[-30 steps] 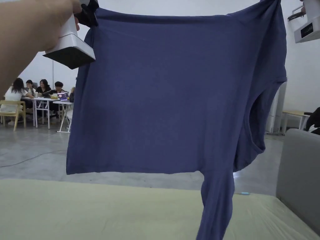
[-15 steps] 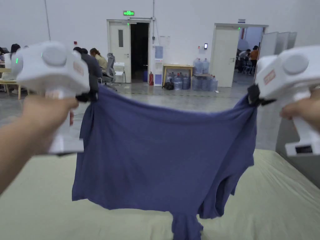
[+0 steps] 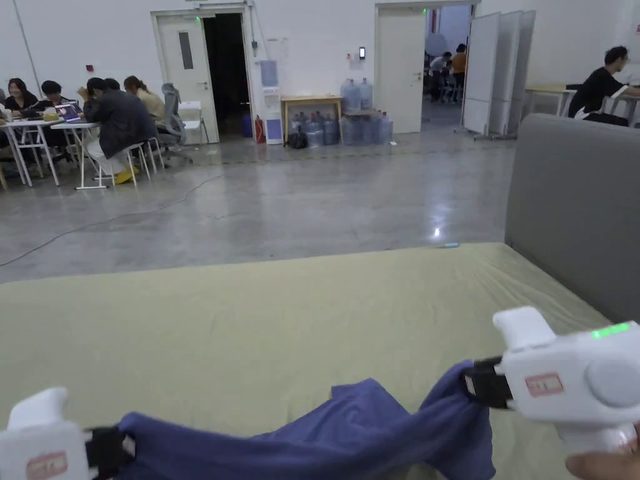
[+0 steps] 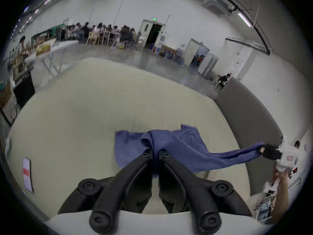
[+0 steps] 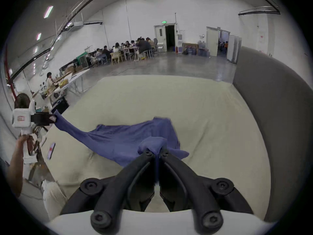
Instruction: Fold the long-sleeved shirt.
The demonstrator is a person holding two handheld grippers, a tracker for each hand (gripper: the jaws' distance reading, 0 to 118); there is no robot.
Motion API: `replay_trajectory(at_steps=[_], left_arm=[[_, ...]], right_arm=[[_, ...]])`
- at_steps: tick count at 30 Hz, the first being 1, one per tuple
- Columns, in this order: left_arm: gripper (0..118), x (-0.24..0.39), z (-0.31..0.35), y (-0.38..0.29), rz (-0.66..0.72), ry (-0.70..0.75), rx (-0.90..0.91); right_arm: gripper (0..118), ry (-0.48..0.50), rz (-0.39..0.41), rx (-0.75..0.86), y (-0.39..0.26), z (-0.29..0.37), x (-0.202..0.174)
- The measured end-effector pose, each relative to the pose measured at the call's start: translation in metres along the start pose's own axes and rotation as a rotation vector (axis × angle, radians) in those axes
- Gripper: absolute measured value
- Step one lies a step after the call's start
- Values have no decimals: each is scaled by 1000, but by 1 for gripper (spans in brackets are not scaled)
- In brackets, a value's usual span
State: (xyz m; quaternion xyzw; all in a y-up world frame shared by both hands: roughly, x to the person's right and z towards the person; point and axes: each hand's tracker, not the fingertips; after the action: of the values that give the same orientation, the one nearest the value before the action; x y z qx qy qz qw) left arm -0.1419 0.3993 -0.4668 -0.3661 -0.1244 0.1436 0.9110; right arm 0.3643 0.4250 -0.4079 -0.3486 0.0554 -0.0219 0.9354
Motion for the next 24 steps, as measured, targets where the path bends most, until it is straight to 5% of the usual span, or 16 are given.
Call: replay_trajectory(at_steps=[7,11,24], left_arm=[[2,-19,61,-98,-124,96,-115],[2,-37,80,-148,-135,116,-183],[2,-101,45,-247,-210,173,-502]], right_arm=[[5,-42,23,-116,-127,42,-25],[5,-54,100,-201,-195,61,-48],[5,-56,109,-569,-314,41,-82]])
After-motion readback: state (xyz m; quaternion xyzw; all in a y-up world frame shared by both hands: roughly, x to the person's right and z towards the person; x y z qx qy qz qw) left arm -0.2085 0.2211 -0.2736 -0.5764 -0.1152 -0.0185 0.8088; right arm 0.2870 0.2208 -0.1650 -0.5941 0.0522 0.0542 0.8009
